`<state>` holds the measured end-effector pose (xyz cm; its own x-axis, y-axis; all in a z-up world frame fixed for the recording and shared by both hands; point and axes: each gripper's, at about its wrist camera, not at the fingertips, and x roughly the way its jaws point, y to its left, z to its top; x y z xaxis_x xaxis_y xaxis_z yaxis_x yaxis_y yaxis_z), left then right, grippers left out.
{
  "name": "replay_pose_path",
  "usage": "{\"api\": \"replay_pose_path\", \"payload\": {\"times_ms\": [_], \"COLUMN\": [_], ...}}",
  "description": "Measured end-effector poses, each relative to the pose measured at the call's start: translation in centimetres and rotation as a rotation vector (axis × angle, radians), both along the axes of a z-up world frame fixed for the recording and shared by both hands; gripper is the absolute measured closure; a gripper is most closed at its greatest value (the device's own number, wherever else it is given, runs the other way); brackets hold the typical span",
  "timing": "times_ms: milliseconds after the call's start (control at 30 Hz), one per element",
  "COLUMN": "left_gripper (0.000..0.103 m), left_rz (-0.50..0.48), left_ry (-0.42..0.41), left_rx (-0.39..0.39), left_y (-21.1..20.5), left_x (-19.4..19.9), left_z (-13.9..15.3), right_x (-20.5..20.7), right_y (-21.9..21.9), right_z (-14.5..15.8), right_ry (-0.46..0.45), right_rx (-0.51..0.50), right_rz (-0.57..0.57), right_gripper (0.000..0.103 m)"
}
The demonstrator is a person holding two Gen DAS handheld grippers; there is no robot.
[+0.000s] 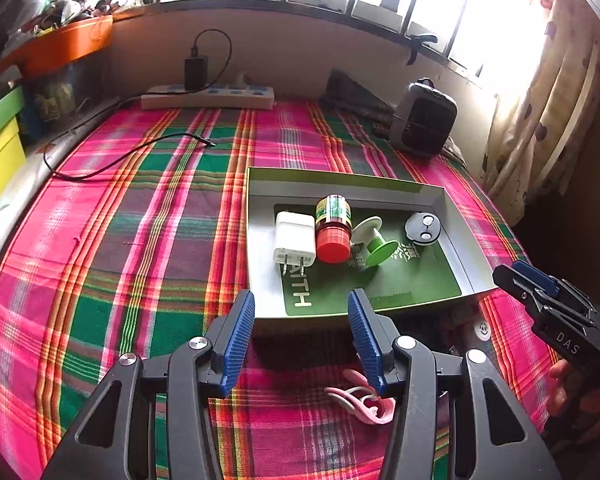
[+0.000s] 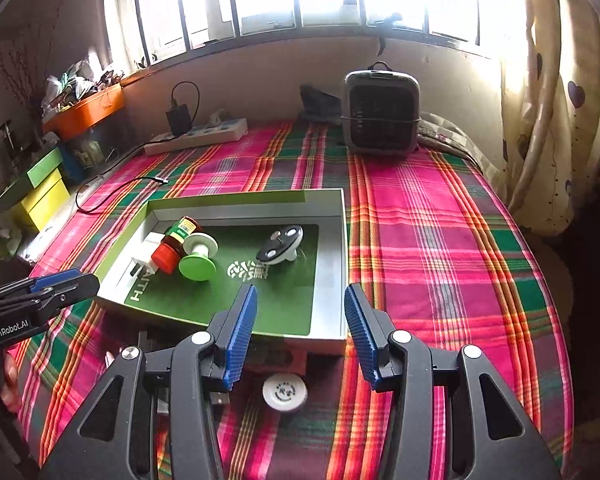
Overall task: Organize rigid objects
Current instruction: 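Withdraw both open grippers from the tray, then move left gripper over the pink clip while right gripper moves over the white round jar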
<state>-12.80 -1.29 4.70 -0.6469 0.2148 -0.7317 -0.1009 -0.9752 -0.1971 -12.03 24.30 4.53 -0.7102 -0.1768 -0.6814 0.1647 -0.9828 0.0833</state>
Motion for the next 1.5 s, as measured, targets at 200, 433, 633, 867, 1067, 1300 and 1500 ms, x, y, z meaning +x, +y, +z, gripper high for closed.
{"api": "replay_pose_path", "payload": {"times_ms": [200, 433, 633, 867, 1067, 1300, 1500], "left_gripper": [0.055, 0.055, 0.055, 0.055, 0.047, 0.047, 0.047], "left_rz": [0.033, -0.003, -0.065, -0.093, -0.113, -0.129, -0.131], "left_ry": [0.023, 0.016, 0.005, -0.026, -0.031, -0.065, -0.075], "left_rx": [0.019, -0.018, -0.009, -0.027, -0.030, -0.076, -0.104], "left_y": [-1.1, -0.7, 0.9, 2.4, 3.3, 4.1, 3.9], "left_x": [1.4, 3.2, 4.1, 4.9, 5.3, 5.4, 5.4], "left_z": [-0.4, -1.4, -1.7, -2.4, -2.6, -3.7, -4.0], "right_x": [2.0, 3.0, 3.4, 3.0, 2.5, 2.0, 1.8], "right_y": [1.0, 1.1, 1.3, 0.7, 0.0, -0.5, -0.2], "right_z": [-1.1, -2.2, -2.6, -3.4, -3.8, -4.3, -4.2], "right_ry": [0.008, -0.012, -0.034, -0.071, -0.089, -0.117, -0.118], "right_rx": [0.023, 0.031, 0.019, 0.010, 0.007, 0.040, 0.058], "right_rz": [-0.028, -0.017, -0.015, 0.023, 0.052, 0.053, 0.033], "right_gripper": [0.056, 0.056, 0.056, 0.056, 0.056, 0.055, 0.055]}}
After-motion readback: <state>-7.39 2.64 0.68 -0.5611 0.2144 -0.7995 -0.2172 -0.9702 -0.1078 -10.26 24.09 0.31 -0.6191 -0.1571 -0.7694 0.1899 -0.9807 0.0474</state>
